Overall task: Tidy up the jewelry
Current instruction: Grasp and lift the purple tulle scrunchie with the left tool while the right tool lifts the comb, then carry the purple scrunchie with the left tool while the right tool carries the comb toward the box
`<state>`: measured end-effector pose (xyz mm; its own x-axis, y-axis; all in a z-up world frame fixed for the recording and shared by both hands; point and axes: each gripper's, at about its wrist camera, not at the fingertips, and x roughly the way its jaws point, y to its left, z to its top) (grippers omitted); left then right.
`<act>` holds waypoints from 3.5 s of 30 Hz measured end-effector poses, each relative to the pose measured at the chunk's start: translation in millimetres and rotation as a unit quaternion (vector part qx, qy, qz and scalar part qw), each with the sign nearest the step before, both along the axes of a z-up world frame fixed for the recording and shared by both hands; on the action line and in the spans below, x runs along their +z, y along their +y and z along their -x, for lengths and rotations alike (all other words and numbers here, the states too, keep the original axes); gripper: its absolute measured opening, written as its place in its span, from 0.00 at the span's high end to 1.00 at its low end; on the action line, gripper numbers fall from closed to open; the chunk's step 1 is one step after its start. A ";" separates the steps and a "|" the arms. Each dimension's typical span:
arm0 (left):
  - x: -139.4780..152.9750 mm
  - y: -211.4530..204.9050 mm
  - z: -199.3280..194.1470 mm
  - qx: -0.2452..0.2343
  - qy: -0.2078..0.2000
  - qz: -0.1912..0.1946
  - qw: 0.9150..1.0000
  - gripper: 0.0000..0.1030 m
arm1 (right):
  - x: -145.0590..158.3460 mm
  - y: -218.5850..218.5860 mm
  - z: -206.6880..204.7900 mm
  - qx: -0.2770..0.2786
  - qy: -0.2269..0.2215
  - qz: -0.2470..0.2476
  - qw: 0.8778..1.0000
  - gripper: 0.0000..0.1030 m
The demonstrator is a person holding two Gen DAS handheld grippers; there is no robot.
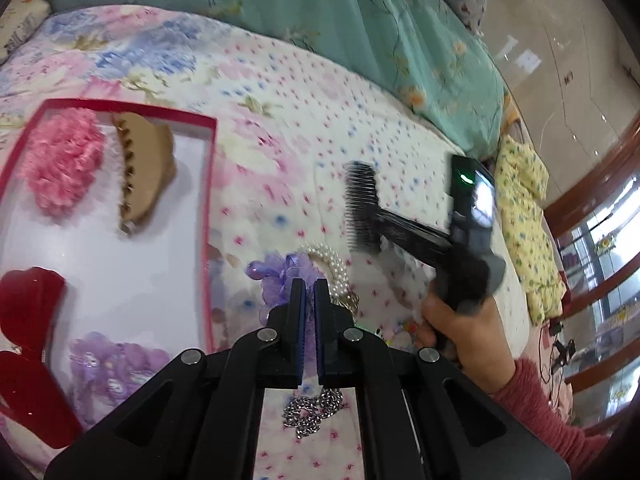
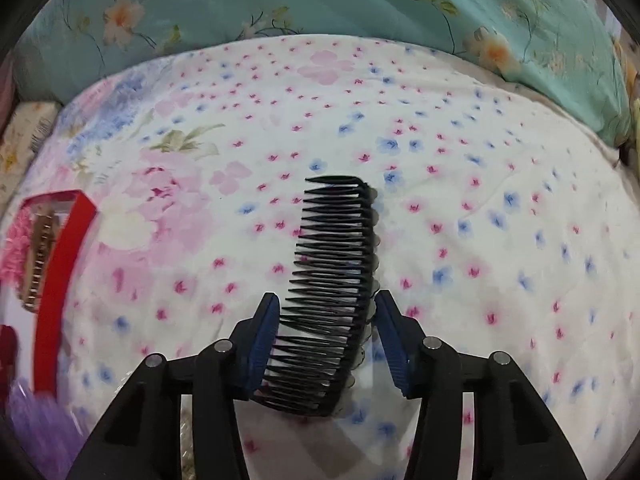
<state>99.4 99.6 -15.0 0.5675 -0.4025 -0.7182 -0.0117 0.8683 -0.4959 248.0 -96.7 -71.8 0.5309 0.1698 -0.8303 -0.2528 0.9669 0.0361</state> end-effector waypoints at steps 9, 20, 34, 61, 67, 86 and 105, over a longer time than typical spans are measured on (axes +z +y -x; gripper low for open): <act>6.2 15.2 7.6 0.016 -0.008 0.021 1.000 0.98 | 17.7 -36.1 23.9 -0.023 0.039 -0.130 0.991 0.95; 7.6 11.6 9.0 0.004 -0.003 0.012 1.000 0.98 | -1.0 -17.4 11.0 -0.004 0.070 -0.151 0.986 0.36; -47.5 -68.8 -9.8 -0.108 0.071 -0.178 0.975 0.51 | 17.1 -20.8 26.2 0.025 0.066 -0.169 0.983 1.00; -8.5 -6.0 9.3 -0.025 0.025 -0.048 0.998 0.96 | -38.3 -46.1 47.6 -0.090 0.181 -0.450 0.870 0.61; -4.0 2.4 14.3 -0.008 0.024 -0.044 0.999 0.96 | -42.2 -25.4 28.0 -0.098 0.189 -0.431 0.877 0.67; 11.0 17.6 32.6 0.012 0.003 -0.028 1.000 0.96 | -39.1 -35.6 54.5 -0.123 0.186 -0.441 0.869 0.78; 15.1 50.6 42.9 0.053 -0.005 -0.027 0.998 0.96 | -17.3 -43.8 41.8 -0.139 0.110 -0.436 0.882 0.99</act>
<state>56.4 150.2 0.1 0.6123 -0.3004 -0.7313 -0.1008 0.8877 -0.4492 206.3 -140.6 -89.1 0.4943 0.6838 -0.5368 0.0957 0.5709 0.8154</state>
